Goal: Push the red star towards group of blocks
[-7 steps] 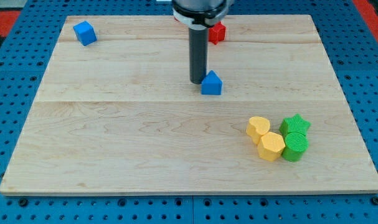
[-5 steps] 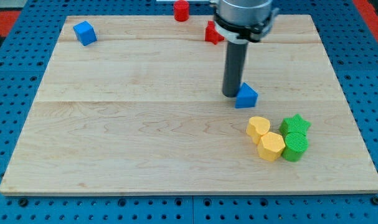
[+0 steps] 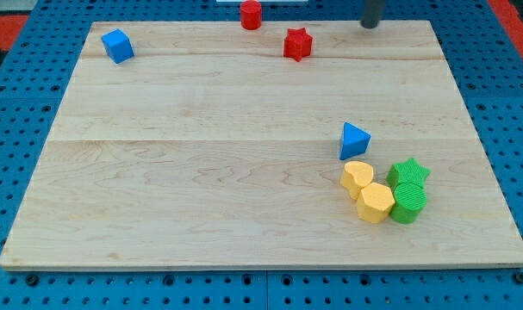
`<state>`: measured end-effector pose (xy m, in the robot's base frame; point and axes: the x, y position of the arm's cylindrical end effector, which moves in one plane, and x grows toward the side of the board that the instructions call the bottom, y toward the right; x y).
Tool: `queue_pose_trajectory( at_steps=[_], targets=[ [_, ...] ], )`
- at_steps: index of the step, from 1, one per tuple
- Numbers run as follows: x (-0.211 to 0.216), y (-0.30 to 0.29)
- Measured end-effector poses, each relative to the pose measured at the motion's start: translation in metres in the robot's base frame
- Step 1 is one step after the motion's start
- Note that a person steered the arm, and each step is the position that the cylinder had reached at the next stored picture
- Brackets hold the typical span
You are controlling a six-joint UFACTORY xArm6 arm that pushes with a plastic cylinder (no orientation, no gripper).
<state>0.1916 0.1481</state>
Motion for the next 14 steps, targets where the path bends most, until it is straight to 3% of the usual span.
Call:
queue_pose_trajectory(
  at_steps=[1,3,5,8,9,11,14],
  targets=[
    [0.0,-0.076],
    [0.018,-0.12],
    [0.038,-0.061],
    [0.143,-0.071],
    [0.153,-0.109],
    [0.161,-0.128],
    [0.221,-0.094]
  ],
)
